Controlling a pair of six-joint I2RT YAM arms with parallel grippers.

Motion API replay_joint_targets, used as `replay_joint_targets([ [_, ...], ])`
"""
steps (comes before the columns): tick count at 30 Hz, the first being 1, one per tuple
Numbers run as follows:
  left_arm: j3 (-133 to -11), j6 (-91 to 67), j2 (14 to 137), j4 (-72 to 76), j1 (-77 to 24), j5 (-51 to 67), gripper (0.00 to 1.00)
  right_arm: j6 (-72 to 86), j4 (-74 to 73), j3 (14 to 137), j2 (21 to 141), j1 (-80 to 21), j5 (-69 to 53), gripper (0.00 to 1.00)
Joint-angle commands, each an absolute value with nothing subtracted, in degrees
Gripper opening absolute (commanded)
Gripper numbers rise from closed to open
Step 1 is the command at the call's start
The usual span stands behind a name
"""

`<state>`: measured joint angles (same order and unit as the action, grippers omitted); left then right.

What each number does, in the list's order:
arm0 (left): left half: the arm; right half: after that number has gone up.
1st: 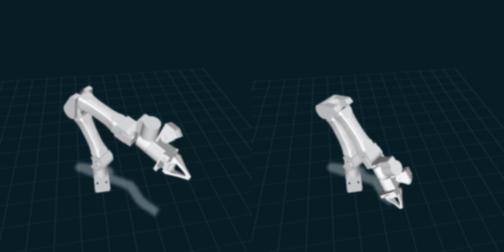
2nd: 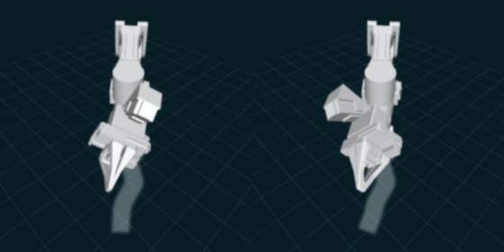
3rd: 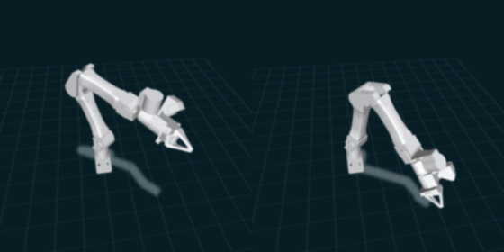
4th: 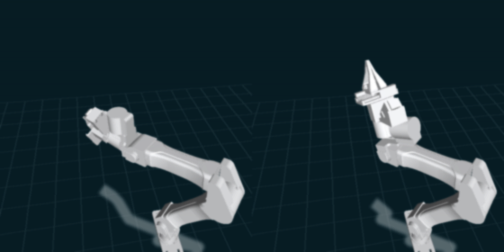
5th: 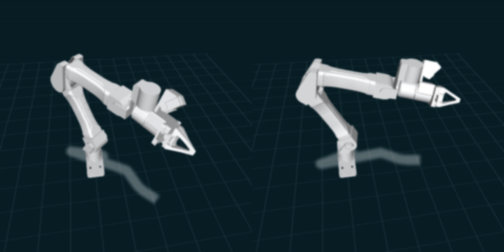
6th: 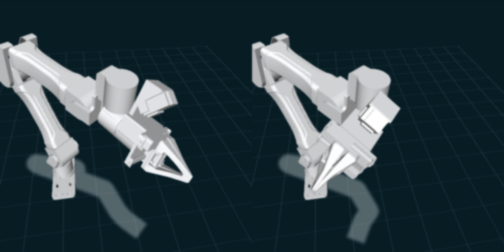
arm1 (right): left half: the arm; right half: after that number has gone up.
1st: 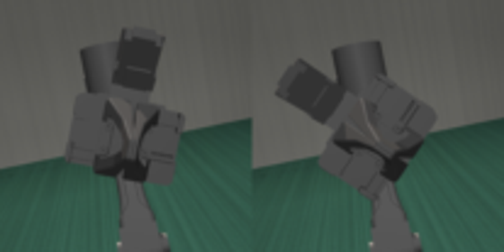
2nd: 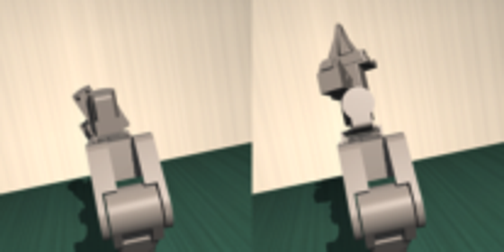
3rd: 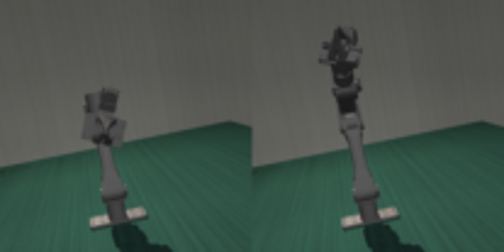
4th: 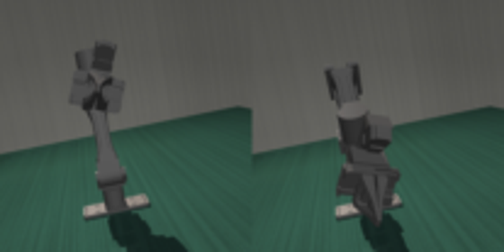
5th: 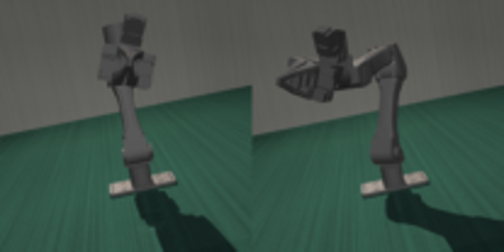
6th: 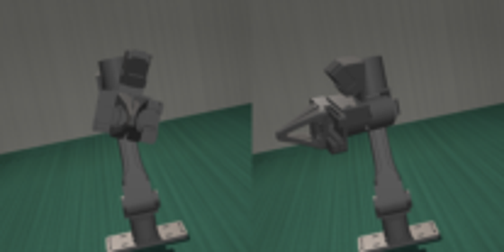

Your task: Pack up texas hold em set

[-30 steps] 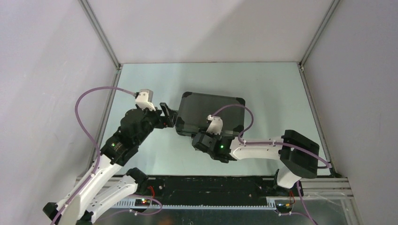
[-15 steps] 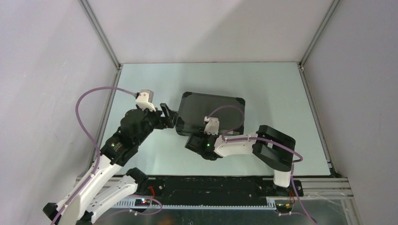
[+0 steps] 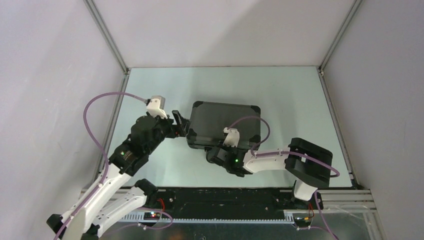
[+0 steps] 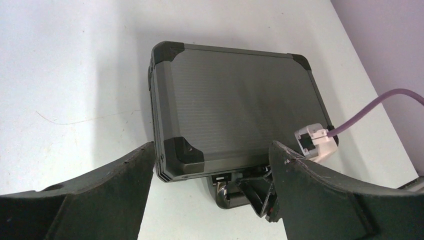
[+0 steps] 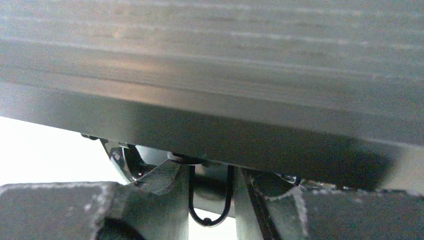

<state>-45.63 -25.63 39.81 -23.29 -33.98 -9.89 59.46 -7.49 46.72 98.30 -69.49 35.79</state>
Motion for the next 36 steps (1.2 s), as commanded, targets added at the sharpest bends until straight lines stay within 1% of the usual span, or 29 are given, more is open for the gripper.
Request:
replay_joint_targets([
  [1, -44.77, -26.76, 40.16, -21.98, -33.73, -10.53, 0.88, 61.97, -30.30, 37.90, 107.39, -77.74, 13.21, 0.17],
  [4, -44.44, -26.86, 40.17, -21.99, -33.68, -10.66, 0.88, 63.01, -28.54, 36.63, 107.98, -79.66, 12.69, 0.13],
  [9, -44.13, -27.16, 40.52, -22.01, -33.68, -10.66, 0.88, 65.88, -28.67, 35.71, 106.91, -82.61, 12.02, 0.00],
  [15, -44.15, -27.22, 41.67, -21.97, -33.67, -10.44, 0.88, 76.26, -29.96, 31.95, 104.73, -85.80, 9.79, 0.00],
  [17, -44.34, -27.35, 42.28, -21.95, -33.70, -10.18, 0.88, 80.44, -28.23, 26.92, 101.85, -86.10, 9.01, 0.00],
  [21, -44.62, -27.51, 43.62, -21.48, -33.72, -9.68, 0.88, 87.27, -29.52, 23.70, 95.47, -87.42, 10.13, 0.00],
  [25, -44.73, -27.72, 45.13, -20.49, -33.68, -8.23, 0.88, 88.38, -32.17, 24.03, 92.97, -88.55, 13.26, 0.00],
  [29, -45.04, -25.81, 47.37, -18.34, -33.87, -2.13, 0.88, 87.29, -36.76, 27.97, 94.03, -90.24, 17.27, 0.00],
  [30, -45.15, -25.47, 48.29, -17.86, -34.03, -0.88, 0.88, 87.02, -37.63, 28.97, 94.34, -90.45, 18.82, 0.02],
  [31, -45.46, -24.94, 49.14, -17.71, -34.61, 0.22, 0.87, 86.93, -39.82, 31.15, 94.80, -90.53, 19.61, 0.11],
  [32, -45.58, -24.73, 49.49, -17.69, -34.97, 1.53, 0.87, 86.75, -41.64, 33.61, 94.99, -90.66, 21.69, 0.16],
  [33, -45.52, -24.38, 49.99, -17.65, -35.84, 1.64, 0.86, 85.94, -42.53, 34.91, 95.25, -90.64, 22.80, 0.25],
  [34, -45.24, -24.32, 50.18, -17.61, -36.37, 1.68, 0.86, 85.45, -44.65, 37.42, 95.35, -90.51, 24.95, 0.30],
  [35, -45.03, -24.27, 50.62, -17.39, -37.50, 1.63, 0.85, 85.22, -45.66, 38.79, 95.47, -90.24, 26.18, 0.38],
  [36, -44.46, -24.40, 50.80, -17.22, -38.04, 1.20, 0.84, 85.16, -47.85, 41.27, 95.37, -90.12, 28.56, 0.41],
])
